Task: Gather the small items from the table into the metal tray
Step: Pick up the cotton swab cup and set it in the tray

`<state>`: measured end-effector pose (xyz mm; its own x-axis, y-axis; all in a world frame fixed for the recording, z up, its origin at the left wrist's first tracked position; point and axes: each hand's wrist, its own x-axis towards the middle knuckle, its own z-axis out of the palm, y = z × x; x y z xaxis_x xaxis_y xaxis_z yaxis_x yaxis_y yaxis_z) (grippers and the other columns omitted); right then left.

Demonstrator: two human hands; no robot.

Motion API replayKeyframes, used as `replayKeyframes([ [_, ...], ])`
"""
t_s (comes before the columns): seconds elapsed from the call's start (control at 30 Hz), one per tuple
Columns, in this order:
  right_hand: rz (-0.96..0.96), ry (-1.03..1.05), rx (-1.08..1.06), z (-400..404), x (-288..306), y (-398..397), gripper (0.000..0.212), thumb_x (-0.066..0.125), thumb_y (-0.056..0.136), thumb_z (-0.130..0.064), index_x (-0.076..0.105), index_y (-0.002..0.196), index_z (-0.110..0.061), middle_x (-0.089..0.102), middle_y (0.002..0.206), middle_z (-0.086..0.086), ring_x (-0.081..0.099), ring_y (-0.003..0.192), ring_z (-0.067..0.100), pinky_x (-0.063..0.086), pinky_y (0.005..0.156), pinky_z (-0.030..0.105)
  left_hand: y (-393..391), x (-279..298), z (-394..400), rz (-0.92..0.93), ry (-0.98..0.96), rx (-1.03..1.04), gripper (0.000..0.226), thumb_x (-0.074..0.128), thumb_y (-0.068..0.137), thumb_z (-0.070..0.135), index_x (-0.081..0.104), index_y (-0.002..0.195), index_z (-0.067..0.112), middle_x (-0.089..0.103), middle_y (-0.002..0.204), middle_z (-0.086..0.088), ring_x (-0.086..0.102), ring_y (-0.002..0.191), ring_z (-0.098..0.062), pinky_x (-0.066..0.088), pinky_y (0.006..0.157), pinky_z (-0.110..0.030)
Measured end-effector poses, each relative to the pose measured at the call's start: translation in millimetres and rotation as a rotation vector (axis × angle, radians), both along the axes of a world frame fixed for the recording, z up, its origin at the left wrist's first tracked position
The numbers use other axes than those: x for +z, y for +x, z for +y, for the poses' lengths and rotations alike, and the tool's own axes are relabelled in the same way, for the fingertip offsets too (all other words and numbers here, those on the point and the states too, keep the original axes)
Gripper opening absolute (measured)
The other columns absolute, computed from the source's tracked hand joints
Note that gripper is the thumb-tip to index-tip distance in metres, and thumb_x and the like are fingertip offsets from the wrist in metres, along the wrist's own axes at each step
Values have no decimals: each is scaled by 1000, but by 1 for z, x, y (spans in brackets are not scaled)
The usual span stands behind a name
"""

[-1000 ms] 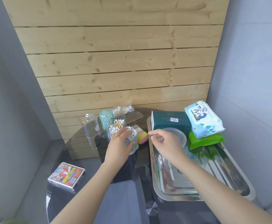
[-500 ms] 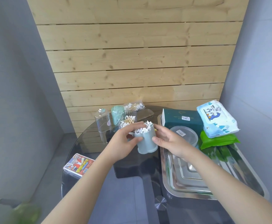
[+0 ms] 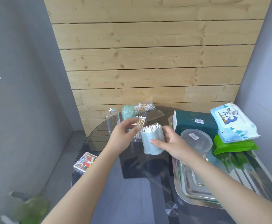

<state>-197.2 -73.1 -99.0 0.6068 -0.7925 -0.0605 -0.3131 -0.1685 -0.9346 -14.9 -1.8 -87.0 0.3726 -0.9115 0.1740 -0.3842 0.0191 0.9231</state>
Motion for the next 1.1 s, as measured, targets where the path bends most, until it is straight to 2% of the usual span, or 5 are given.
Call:
replayKeyframes([
  [0.13, 60, -87, -50, -6, -8, 5, 67, 74, 71, -46, 42, 128, -29, 58, 128, -7, 56, 116, 14, 44, 102, 45, 33, -10, -22, -250, 22, 363, 30, 56, 91, 26, 62, 119, 19, 59, 122, -4, 49, 119, -24, 39, 102, -39],
  [0.33, 59, -75, -64, -15, -20, 7, 65, 76, 70, -43, 43, 125, -30, 59, 126, -6, 58, 114, 14, 46, 101, 44, 65, -21, -55, -334, 165, 543, 44, 51, 92, 26, 48, 136, 27, 32, 150, -5, 21, 138, -27, 18, 108, -44],
  [0.53, 33, -49, -67, -16, -22, 7, 63, 75, 67, -46, 44, 120, -34, 60, 125, -9, 59, 112, 12, 46, 100, 42, 74, -22, -72, -412, 167, 596, 47, 53, 88, 22, 47, 135, 26, 47, 134, -10, 36, 124, -33, 27, 101, -41],
  [0.77, 49, -57, -71, -9, -16, 7, 55, 74, 75, -38, 42, 119, -33, 59, 125, -7, 59, 111, 13, 47, 97, 35, 64, -15, -67, -199, 137, 502, 37, 61, 83, 22, 46, 118, 22, 47, 124, -12, 52, 84, -27, 40, 71, -34],
  [1.1, -52, -32, -69, 9, -3, 0, 70, 75, 59, -55, 47, 119, -33, 62, 121, -8, 61, 109, 13, 49, 97, 43, 7, 36, -8, -56, -212, 458, 39, 68, 83, 22, 49, 117, 29, 57, 113, 3, 55, 108, -12, 44, 81, -27],
])
